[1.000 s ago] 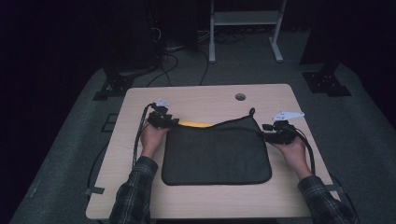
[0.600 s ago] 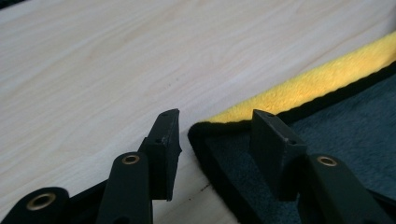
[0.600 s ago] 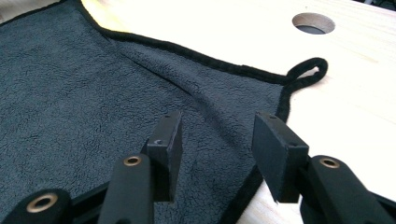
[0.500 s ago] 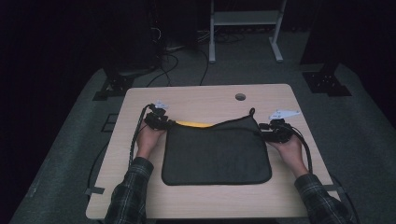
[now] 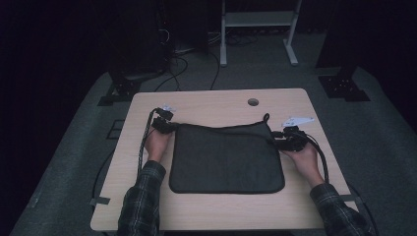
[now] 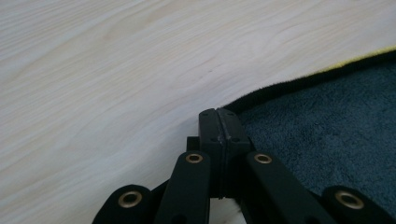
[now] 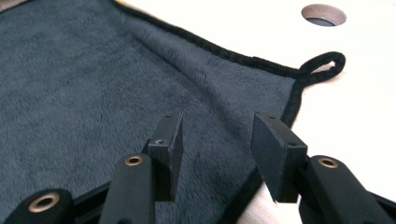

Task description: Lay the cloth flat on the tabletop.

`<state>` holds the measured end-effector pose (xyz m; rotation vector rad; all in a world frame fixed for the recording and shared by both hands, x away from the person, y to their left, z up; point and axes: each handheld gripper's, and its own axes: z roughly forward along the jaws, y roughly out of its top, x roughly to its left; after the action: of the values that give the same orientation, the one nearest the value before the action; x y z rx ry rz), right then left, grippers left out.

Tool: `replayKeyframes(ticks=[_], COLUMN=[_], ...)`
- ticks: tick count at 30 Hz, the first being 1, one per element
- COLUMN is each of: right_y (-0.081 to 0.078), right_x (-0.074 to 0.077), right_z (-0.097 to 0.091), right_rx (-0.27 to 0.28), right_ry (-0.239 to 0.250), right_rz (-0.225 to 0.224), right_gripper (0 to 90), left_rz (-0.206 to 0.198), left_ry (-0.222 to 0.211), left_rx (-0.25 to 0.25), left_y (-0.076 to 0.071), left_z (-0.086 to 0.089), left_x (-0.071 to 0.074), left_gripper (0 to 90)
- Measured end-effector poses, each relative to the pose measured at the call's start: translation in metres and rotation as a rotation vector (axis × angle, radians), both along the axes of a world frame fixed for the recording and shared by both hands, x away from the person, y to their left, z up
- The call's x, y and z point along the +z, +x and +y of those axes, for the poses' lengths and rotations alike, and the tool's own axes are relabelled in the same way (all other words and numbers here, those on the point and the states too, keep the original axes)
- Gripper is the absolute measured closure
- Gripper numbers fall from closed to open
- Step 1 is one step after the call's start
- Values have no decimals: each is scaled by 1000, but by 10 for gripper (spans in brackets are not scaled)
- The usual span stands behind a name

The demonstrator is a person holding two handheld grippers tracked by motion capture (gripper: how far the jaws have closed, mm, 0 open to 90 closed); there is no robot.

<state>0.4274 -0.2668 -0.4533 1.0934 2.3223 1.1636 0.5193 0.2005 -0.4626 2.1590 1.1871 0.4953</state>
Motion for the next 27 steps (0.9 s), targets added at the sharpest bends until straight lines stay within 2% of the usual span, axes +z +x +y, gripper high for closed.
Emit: replayKeyframes(ticks=[2, 4, 6, 8, 10, 11, 12, 13, 14, 15, 20, 21, 22, 23, 24, 25, 26, 27], right_y=[0, 0, -1, -3, -6, -7, -11, -11, -16, -16, -38, -49, -54, -54, -61, -61, -67, -67], right_x=[-2, -7, -7, -8, -8, -9, -9, -9, -9, -9, -8, -9, -9, -9, -10, -10, -10, -10], right_z=[0, 0, 0, -1, -3, -4, -5, -5, -6, -6, -7, -6, -5, -5, -2, -2, 1, 1], right_rx=[-4, -4, -4, -1, 1, 0, 2, 2, 3, 3, 32, 54, 66, 66, 95, 95, 119, 119], right_ry=[-13, -32, -34, -38, -39, -37, -35, -35, -40, -40, -59, -81, -90, -90, -112, -112, -119, -119], right_rz=[8, 14, 17, 16, 18, 21, 29, 29, 34, 34, 30, 30, 31, 31, 33, 33, 35, 35], right_gripper=[526, 526, 525, 526, 525, 525, 517, 517, 509, 509, 500, 500, 500, 500, 500, 500, 500, 500], left_rz=[-21, -27, -26, -37, -39, -31, -15, -15, -19, -19, -6, -9, -3, -3, -2, 4, 13, 13], left_ry=[38, 8, -5, -11, -32, -40, -46, -46, -34, -34, -57, -64, -63, -63, -65, -72, -74, -74], left_rx=[38, 43, 29, 5, -24, -33, -58, -58, -65, -65, -84, -93, -112, -112, -126, -141, -166, -166], left_y=[-3, -10, -13, -23, -34, -40, -52, -52, -65, -65, -99, -106, -119, -119, -126, -132, -140, -140], left_z=[0, 4, 5, 4, 4, 3, 1, 1, 0, 0, 5, 6, 4, 4, 3, 2, -2, -2], left_x=[1, 2, 3, 6, 9, 9, 8, 8, 7, 7, 10, 10, 10, 10, 10, 9, 6, 6], left_gripper=[776, 660, 604, 576, 541, 531, 496, 486, 479, 475, 455, 455, 456, 457, 463, 463, 473, 480])
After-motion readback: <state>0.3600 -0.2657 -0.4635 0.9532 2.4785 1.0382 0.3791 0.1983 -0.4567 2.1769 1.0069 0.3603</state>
